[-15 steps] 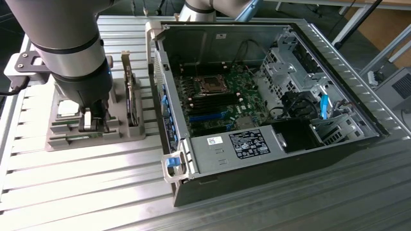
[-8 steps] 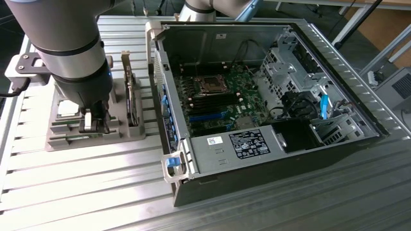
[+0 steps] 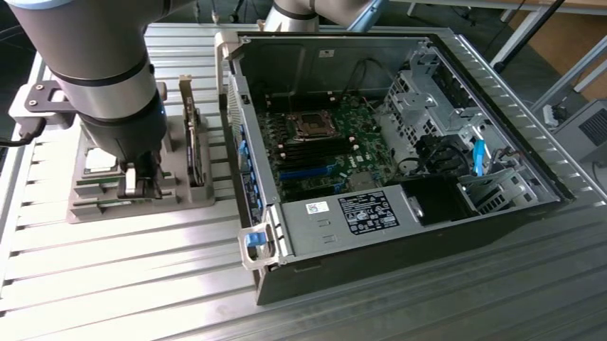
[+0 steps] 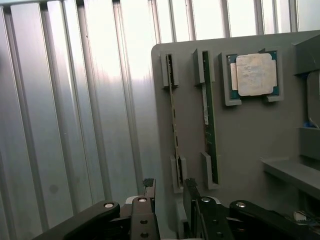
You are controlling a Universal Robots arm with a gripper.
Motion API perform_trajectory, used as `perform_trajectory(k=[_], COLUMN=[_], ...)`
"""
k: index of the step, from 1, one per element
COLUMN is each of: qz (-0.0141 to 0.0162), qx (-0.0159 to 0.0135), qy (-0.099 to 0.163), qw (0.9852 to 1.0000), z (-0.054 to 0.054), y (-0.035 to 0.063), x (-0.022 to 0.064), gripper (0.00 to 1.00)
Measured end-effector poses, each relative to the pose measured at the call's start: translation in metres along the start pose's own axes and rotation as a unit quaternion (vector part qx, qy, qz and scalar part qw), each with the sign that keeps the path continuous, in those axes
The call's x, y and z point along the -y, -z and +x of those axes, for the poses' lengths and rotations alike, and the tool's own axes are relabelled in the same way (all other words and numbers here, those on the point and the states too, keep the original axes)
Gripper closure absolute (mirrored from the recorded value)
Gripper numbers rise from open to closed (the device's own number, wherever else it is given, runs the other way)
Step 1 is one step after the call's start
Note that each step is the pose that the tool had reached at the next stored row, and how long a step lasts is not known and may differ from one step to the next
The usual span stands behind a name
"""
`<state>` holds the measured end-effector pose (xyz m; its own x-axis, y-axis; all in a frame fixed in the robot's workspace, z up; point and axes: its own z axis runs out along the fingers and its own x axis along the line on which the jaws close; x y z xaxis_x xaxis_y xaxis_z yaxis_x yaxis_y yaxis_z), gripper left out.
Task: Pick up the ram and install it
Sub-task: 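Pick up the ram and move it above insertion slot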
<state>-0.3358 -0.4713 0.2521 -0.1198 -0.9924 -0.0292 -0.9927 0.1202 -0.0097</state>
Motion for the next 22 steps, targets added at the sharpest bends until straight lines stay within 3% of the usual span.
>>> perform_trajectory(k=[22], qz=[0.0], qx=[0.0], qy=[0.0], qw=[1.0], z=[0.002], y=[-0.006], x=[0.0002], gripper=[0.65])
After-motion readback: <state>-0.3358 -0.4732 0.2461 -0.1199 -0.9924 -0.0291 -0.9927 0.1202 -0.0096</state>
